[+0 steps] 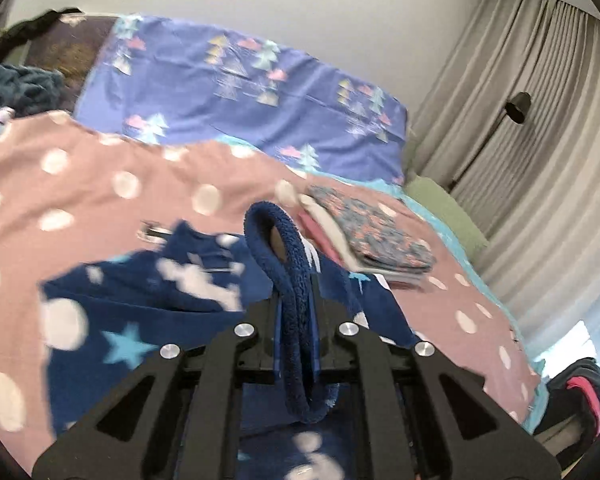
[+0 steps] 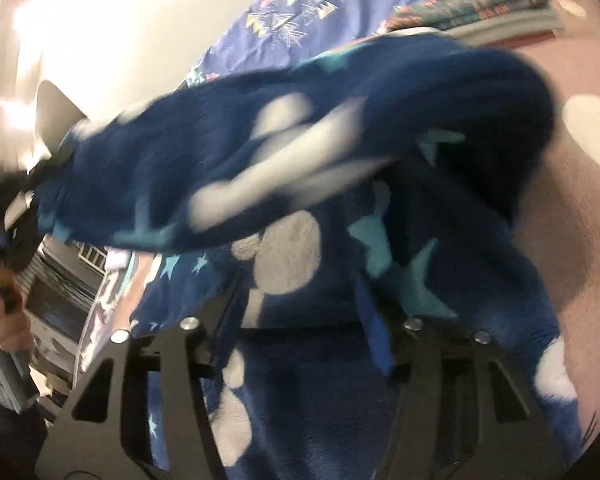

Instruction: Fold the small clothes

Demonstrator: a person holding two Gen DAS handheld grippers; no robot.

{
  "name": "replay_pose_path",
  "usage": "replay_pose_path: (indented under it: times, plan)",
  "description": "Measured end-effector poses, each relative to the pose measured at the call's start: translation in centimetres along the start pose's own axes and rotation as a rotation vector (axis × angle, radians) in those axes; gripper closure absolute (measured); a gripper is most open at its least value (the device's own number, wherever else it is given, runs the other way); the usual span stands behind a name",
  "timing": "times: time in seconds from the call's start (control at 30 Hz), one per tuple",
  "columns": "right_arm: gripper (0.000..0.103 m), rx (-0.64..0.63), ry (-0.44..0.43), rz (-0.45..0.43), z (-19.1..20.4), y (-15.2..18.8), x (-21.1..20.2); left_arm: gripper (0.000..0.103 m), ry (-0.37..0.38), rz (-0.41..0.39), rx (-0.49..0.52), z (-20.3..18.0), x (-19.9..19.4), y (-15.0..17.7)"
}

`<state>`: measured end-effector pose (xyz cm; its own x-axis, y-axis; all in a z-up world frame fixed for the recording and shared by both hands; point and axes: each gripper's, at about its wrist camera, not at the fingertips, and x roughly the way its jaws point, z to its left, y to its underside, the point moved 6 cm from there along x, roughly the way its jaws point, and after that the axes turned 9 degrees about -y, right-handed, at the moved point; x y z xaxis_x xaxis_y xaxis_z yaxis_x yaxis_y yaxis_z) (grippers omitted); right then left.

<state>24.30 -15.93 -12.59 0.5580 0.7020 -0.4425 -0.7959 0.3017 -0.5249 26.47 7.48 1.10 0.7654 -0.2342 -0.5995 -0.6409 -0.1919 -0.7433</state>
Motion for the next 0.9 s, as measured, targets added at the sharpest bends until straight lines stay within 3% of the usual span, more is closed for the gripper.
replay_pose_path:
  times: [0.2, 0.4, 0.43, 0.47, 0.5, 0.6, 0.77, 0.83, 0.9]
  plan:
    - [0.043, -0.063, 0.035, 0.01, 1.0, 0.4, 0.3, 0.093, -0.121, 0.014, -0.094, 7.6, -1.8, 1.0]
    - [0.042, -0.065, 0.035, 0.013, 0.7, 0.2, 0.0, 0.089, -0.269, 0.129, -0.205, 15.3, 1.0, 5.4]
    - [0.041, -0.066, 0.036, 0.014, 0.6, 0.2, 0.0, 0.081, -0.315, 0.149, -0.214, 16.5, 1.7, 6.2]
    - [0.041, -0.068, 0.036, 0.015, 0.6, 0.3, 0.2, 0.062, -0.399, 0.17, -0.22, 17.8, 2.3, 7.1]
    - [0.04, -0.068, 0.036, 0.016, 0.6, 0.3, 0.2, 0.057, -0.451, 0.169, -0.226, 18.6, 2.4, 7.6]
    - [0.04, -0.071, 0.037, 0.016, 0.8, 0.3, 0.3, 0.056, -0.429, 0.127, -0.229, 18.1, 1.8, 7.5]
    - [0.039, -0.084, 0.046, 0.02, 0.9, 0.5, 0.4, 0.049, -0.305, 0.026, -0.067, 12.0, 1.3, 6.3]
    - [0.039, -0.085, 0.048, 0.02, 1.1, 0.5, 0.4, 0.041, -0.277, 0.094, 0.004, 10.0, 3.8, 7.9]
    - [0.039, -0.091, 0.055, 0.021, 1.2, 0.6, 0.4, 0.037, -0.334, 0.197, 0.054, 9.8, 7.2, 10.9]
